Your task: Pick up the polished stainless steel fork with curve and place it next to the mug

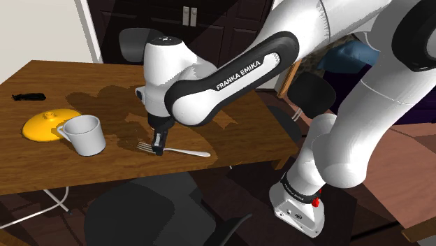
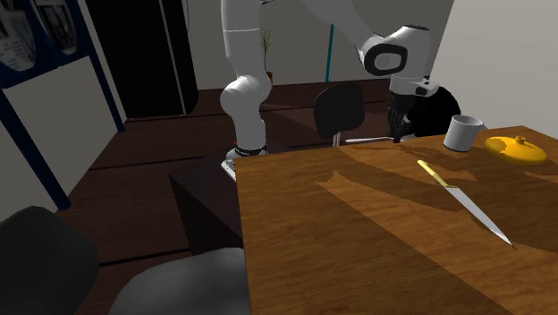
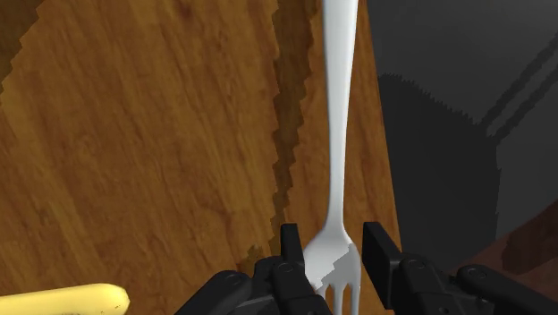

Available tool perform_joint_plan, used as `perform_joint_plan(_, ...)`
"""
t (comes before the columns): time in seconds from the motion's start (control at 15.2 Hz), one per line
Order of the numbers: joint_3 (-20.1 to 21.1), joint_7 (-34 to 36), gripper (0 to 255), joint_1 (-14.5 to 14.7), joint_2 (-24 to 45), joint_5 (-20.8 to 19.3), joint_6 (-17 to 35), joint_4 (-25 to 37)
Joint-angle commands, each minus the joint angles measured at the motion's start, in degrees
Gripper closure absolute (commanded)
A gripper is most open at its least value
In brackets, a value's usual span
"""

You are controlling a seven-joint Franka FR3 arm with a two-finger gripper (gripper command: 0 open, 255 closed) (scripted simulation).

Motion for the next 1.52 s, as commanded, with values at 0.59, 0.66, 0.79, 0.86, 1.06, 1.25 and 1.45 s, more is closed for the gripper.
perform_joint_plan(0.59,0.1,0.3,0,0.0,1.5,-0.4,2.1,-0.7)
perform_joint_plan(0.66,0.1,0.3,0,0.0,1.5,-0.4,2.1,-0.7)
perform_joint_plan(0.79,0.1,0.3,0,0.0,1.5,-0.4,2.1,-0.7)
perform_joint_plan(0.86,0.1,0.3,0,0.0,1.5,-0.4,2.1,-0.7)
perform_joint_plan(1.06,0.0,-0.2,0,0.0,-1.3,0.3,-1.7,0.5)
perform_joint_plan(1.25,-0.1,-0.5,0,0.0,-3.6,0.8,-5.3,1.8)
perform_joint_plan(1.45,-0.2,-0.5,0,0.0,-3.6,0.8,-5.3,1.8)
